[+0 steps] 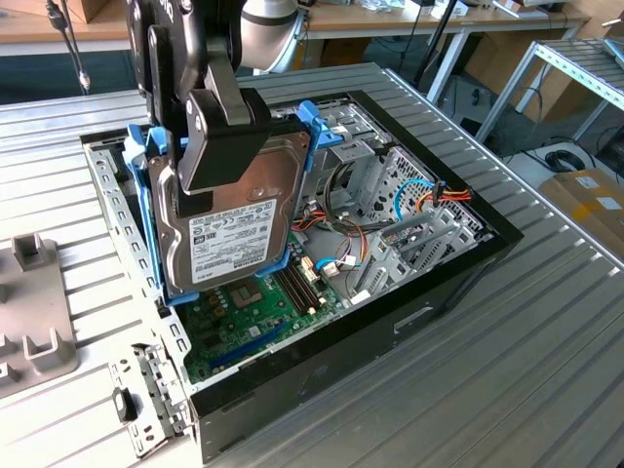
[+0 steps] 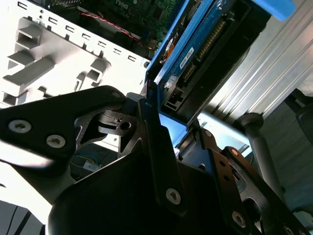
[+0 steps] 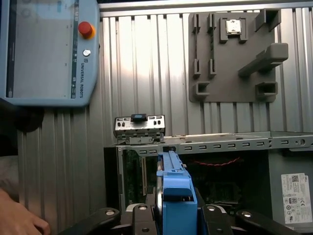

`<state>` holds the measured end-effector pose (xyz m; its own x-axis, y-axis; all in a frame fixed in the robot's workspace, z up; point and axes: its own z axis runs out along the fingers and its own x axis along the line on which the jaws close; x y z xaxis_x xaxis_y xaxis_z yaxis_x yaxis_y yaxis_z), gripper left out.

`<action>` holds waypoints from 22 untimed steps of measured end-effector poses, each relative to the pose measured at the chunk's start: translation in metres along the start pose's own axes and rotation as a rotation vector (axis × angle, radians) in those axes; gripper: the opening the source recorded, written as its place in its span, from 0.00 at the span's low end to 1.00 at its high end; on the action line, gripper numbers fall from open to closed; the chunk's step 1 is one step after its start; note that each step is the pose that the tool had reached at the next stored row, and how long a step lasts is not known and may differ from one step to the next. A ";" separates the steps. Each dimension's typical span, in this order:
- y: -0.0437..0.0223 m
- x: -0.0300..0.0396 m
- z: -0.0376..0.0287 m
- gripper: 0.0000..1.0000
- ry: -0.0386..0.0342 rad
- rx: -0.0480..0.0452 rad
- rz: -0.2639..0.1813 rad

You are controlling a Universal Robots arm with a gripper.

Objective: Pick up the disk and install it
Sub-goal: 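Pick up the disk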

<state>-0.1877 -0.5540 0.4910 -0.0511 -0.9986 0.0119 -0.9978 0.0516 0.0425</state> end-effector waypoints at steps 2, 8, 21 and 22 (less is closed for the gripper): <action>-0.0003 0.0005 0.0000 0.37 0.0000 0.0001 0.000; -0.0012 0.0019 0.0000 0.37 0.0000 0.0000 0.000; -0.0038 0.0053 -0.0001 0.37 0.0000 0.0000 0.000; -0.0039 0.0056 -0.0001 0.37 0.0000 0.0000 0.000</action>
<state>-0.1841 -0.5597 0.4910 -0.0511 -0.9986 0.0120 -0.9978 0.0516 0.0426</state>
